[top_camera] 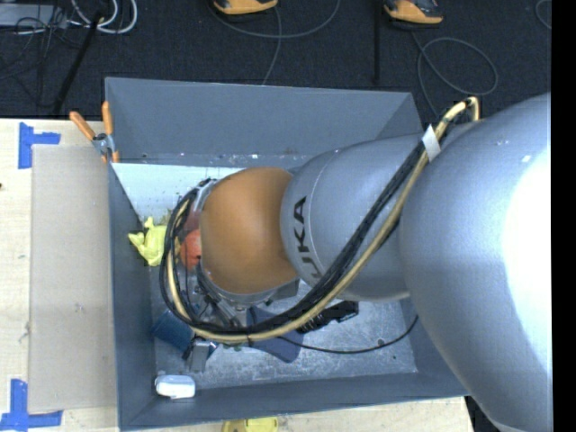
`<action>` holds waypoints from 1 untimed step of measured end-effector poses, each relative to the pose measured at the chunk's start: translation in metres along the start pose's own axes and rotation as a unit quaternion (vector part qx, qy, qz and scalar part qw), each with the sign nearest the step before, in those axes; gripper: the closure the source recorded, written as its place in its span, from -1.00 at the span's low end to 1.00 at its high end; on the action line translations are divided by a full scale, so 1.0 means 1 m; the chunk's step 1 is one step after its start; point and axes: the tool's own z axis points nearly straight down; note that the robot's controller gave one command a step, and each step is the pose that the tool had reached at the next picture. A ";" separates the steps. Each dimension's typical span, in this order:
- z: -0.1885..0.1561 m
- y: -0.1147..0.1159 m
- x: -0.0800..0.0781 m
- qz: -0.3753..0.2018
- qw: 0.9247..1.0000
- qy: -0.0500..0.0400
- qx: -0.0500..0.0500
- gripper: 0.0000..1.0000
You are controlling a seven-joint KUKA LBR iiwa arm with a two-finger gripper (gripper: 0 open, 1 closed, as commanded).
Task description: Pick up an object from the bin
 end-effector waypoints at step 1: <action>0.006 0.009 0.003 -0.003 1.000 -0.001 -0.001 -1.00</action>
Offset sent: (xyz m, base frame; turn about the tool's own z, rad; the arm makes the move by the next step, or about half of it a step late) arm -0.0118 0.0155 -0.0662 0.2434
